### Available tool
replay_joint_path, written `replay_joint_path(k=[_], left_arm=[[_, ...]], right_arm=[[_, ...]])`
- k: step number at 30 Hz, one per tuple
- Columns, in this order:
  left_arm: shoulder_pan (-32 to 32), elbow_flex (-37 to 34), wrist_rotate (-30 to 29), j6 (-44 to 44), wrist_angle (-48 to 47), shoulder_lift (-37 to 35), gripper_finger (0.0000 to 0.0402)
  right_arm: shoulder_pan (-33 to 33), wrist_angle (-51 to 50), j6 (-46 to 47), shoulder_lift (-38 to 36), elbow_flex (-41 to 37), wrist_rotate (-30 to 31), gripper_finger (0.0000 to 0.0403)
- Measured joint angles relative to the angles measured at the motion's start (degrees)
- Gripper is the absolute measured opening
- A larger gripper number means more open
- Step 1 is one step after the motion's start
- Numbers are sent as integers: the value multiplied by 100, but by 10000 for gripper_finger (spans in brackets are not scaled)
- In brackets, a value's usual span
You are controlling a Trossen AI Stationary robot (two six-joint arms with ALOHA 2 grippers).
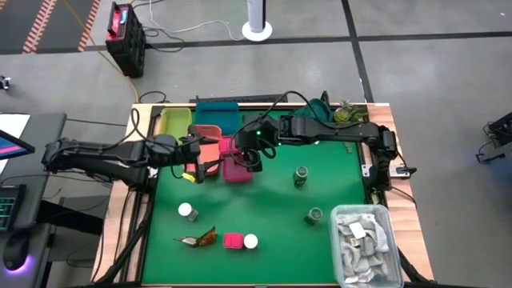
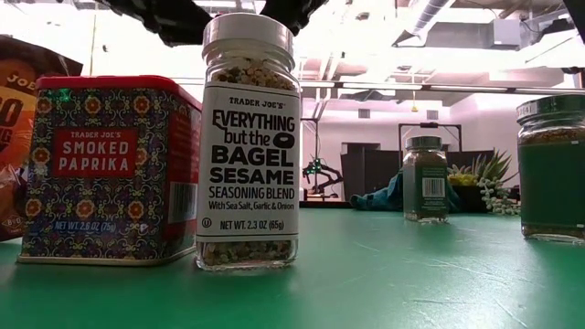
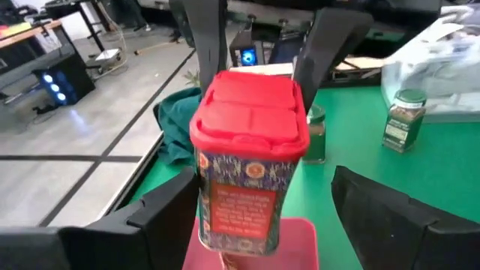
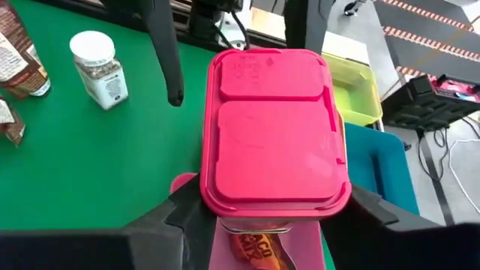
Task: Sort spices by type
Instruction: Put the top red seasoning can into the orange bin
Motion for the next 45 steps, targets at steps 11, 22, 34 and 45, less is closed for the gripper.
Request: replay_joint_path(k=[11, 22, 34, 45], left_arm=[[53, 312, -327, 241, -40, -2, 294], [193, 362, -298, 1039, 52, 189, 294], [195, 362, -320, 1199, 371, 566, 291], [195, 362, -259, 901, 332, 562, 204]], right_arm=[[-45, 114, 22, 0, 0, -33, 220], [-36, 256, 39, 0, 0, -82, 221], [-30, 167, 26, 0, 0, -116, 222], [4, 142, -15, 0, 0, -106, 231]])
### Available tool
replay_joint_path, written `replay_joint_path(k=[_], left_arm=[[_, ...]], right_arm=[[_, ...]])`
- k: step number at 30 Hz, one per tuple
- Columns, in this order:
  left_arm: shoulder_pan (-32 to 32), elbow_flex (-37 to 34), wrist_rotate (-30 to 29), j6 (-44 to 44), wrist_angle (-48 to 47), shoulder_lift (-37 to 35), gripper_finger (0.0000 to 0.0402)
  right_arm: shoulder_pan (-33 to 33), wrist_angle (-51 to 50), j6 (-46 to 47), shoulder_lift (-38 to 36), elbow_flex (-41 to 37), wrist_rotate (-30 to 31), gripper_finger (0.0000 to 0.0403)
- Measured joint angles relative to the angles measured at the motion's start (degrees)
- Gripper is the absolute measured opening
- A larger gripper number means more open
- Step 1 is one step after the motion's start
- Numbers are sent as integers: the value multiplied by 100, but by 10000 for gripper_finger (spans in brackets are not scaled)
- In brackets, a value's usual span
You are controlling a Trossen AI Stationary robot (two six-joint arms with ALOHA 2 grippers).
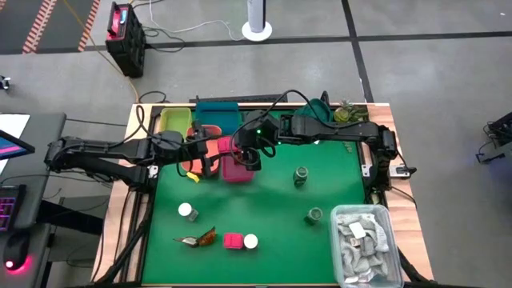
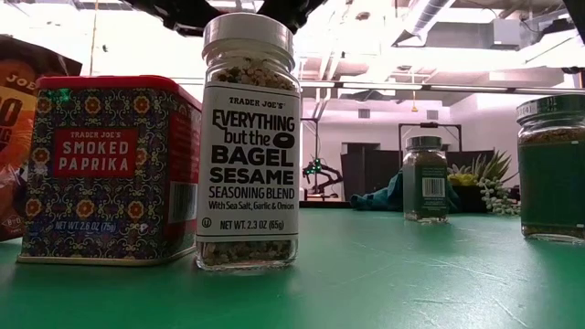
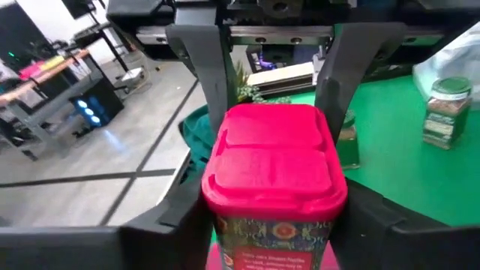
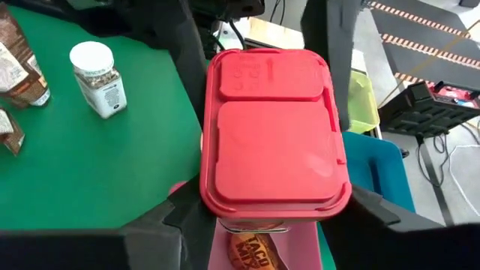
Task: Sort spices by type
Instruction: Put the top red seasoning can into the orange bin
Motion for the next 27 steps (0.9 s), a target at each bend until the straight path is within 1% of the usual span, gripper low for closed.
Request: replay_joint_path(k=[2, 7, 11, 14, 17, 20, 23, 27], left_arm=[[-2, 0, 53, -82, -11, -1, 188], [0, -3, 146, -379, -140, -66, 188], [0, -7, 189, -650, -665, -239, 187], [0, -213, 214, -855, -948, -471, 186], [0, -660, 37, -1001, -971, -810, 186], [4, -1173, -231, -1058, -898, -1222, 191], [15, -1608, -286, -946, -636, -1659, 196], [235, -2160, -287, -912, -405, -2151, 199]], right_arm=[[19, 15, -1, 0, 0, 19, 245], [11, 91, 98, -1, 2, -19, 301], [-53, -40, 92, -131, 2, -40, 345], [-137, -334, 62, -273, 11, -4, 367], [-256, -681, 233, -356, 11, -3, 373], [-338, -890, 426, -382, 0, 7, 370], [-373, -769, 444, -389, -144, 36, 365], [-362, -714, 454, -389, -369, 32, 359]])
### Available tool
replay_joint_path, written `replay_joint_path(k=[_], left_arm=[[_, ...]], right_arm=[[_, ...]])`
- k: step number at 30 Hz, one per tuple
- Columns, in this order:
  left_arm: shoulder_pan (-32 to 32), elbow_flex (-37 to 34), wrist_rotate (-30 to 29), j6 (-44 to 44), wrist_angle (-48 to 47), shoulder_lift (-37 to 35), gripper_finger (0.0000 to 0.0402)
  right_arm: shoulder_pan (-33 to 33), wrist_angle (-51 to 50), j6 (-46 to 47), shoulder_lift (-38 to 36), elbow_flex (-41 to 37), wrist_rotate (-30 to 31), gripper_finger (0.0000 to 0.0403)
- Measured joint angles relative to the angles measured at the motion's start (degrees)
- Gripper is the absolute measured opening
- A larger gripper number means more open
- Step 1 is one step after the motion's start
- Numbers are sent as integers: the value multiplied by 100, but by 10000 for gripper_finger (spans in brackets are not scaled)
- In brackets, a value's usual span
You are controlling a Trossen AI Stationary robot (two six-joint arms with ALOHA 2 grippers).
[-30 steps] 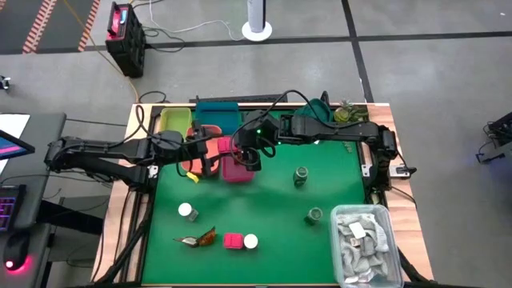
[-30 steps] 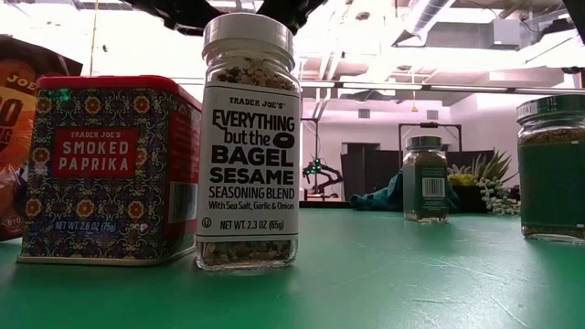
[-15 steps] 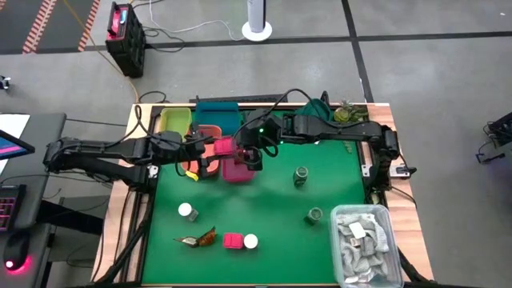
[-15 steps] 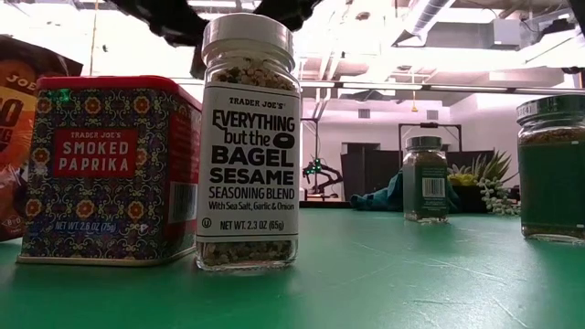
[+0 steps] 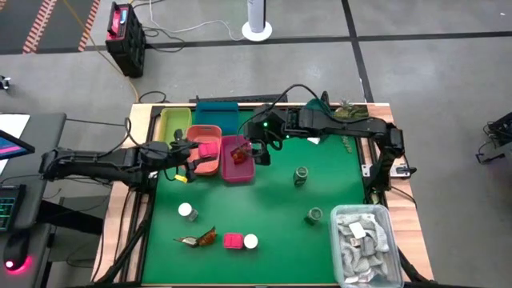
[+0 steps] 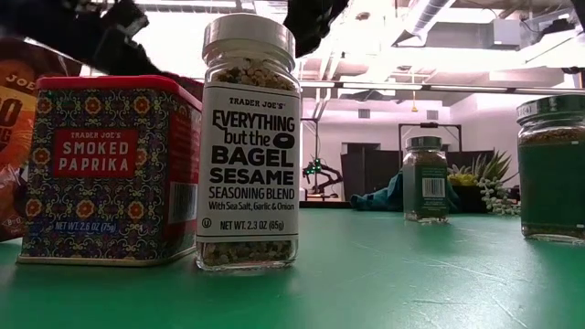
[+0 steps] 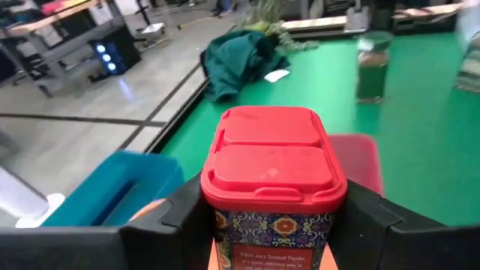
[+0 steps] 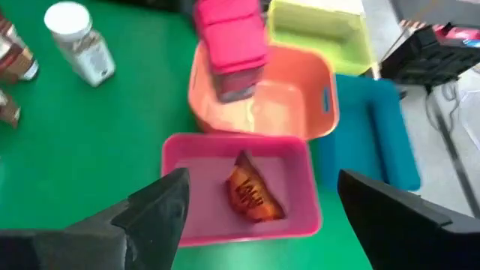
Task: Sort spices by type
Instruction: Put the top red seasoning can into the orange bin
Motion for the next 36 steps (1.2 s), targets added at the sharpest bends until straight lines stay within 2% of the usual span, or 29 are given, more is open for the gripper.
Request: replay_joint_path(k=[4, 8, 11, 15, 19, 24, 30, 36], left_arm=[[405, -455, 46, 3, 315, -287, 200], [1016, -505, 340, 278, 1057, -325, 199], [1585, -505, 726, 337, 1431, -198, 195], [2352, -505, 749, 105, 1719, 153, 196], [2837, -505, 937, -293, 1758, 504, 197], [2915, -505, 1564, -457, 1717, 588, 198], [2996, -539, 1568, -381, 1664, 558, 197], [3016, -847, 1551, -891, 1580, 444, 197]], right_arm=[[-5, 152, 36, 1, -197, 0, 354], [-8, 420, 31, 7, -236, 0, 348], [-30, 522, 33, 2, -236, -2, 345], [-73, 532, 68, 4, -236, -2, 345], [-135, 477, 163, 4, -236, -1, 345], [-173, 260, 184, -53, -236, -1, 345], [-188, 109, 182, -114, -236, -2, 345], [-170, 77, 223, -118, -389, -2, 345]])
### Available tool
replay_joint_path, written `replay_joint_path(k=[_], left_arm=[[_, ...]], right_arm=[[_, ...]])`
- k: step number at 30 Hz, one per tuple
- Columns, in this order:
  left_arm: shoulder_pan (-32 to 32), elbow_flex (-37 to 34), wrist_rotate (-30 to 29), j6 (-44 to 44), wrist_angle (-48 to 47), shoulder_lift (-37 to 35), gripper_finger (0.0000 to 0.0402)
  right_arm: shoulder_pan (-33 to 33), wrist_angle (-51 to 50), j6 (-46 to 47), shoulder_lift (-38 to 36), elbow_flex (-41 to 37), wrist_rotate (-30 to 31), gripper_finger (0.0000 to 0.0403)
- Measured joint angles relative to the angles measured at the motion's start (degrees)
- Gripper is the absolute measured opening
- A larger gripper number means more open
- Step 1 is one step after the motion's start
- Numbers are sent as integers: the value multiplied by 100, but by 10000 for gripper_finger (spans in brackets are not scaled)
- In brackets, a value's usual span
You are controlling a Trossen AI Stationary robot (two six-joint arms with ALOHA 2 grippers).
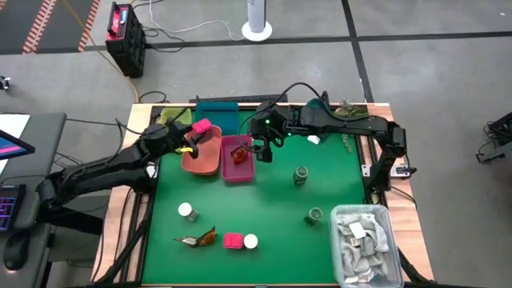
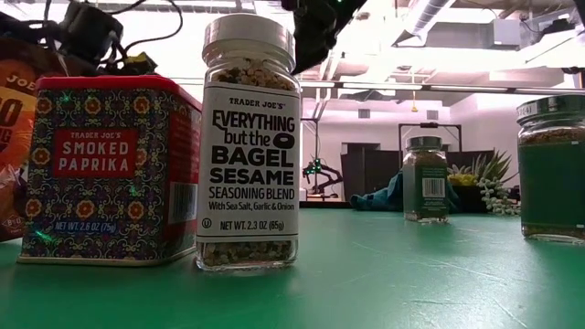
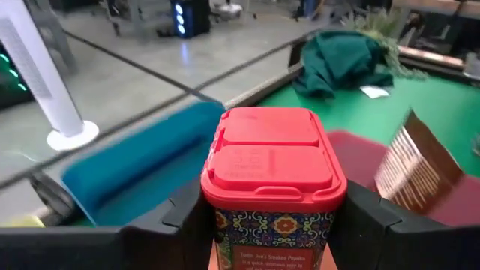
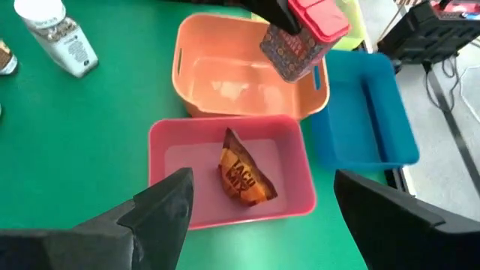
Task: Sort spices by type
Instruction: Put the top red seasoning can into the orange bin
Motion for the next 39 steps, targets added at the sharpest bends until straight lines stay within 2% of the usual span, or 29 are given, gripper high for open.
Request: replay_joint_path(k=[4, 9, 16, 24, 30, 39], left_arm=[[-154, -267, 67, -113, -9, -139, 197], [-259, -435, 421, 309, 26, -187, 196], [-28, -745, 350, 708, 342, -75, 196], [-7, -971, 362, 1723, 882, -66, 197], [-7, -1168, 238, 1628, 1199, -68, 200], [-7, -1168, 135, 1484, 1045, -14, 200]], right_arm=[[12, -52, 107, 14, -107, 0, 345], [105, 300, 115, 7, -293, 2, 345], [316, 636, 68, 7, -373, -3, 345], [529, 747, 68, 7, -373, 0, 345], [650, 792, 68, 7, -373, -3, 345], [680, 898, 66, 7, -373, -3, 345]])
